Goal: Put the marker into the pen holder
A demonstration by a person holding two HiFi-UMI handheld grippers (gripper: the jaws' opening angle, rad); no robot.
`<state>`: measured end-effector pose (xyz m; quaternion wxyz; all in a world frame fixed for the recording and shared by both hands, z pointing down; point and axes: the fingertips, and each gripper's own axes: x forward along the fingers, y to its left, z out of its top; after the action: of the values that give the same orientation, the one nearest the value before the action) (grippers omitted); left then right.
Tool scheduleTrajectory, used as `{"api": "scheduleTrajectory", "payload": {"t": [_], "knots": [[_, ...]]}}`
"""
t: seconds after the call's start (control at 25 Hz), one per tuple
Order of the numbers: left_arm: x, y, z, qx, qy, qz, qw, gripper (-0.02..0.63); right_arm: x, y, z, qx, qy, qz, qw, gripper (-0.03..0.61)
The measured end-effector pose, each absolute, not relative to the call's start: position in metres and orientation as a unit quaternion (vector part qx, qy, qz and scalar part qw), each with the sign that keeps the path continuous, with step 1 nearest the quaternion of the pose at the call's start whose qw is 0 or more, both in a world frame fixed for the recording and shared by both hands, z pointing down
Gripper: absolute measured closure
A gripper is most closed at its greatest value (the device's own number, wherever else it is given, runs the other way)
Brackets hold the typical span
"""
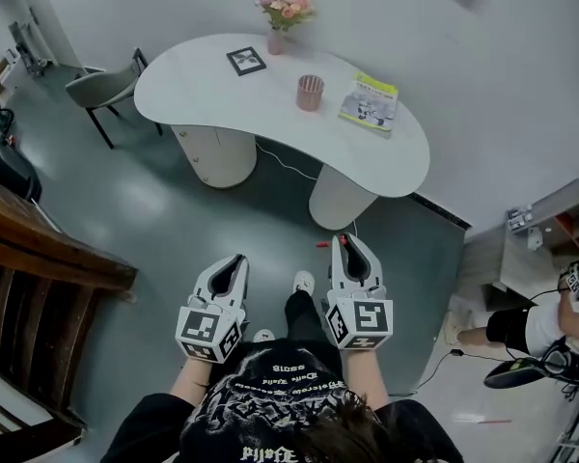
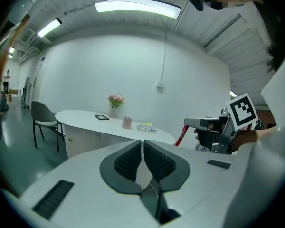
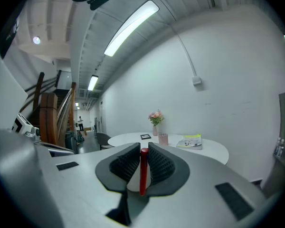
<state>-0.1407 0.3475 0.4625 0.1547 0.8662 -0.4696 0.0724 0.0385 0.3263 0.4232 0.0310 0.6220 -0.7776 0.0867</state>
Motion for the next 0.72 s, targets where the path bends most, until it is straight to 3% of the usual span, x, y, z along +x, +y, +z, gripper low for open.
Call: {"api": "scheduleTrajectory", "payload": {"t": [0.44, 0.72], "knots": [[-0.079, 0.243, 0.464, 0.868, -0.46, 0.07, 0.175, 0.578, 0.086, 0.206, 0.424, 0.601, -0.793, 0.088, 0.048, 0.505], [-0.042, 0.179, 0.462, 0.857, -0.484, 0.062, 0.164, 0.578, 0.113, 0.14, 0.416, 0.566, -0.819, 0.086, 0.025, 0.505]]}}
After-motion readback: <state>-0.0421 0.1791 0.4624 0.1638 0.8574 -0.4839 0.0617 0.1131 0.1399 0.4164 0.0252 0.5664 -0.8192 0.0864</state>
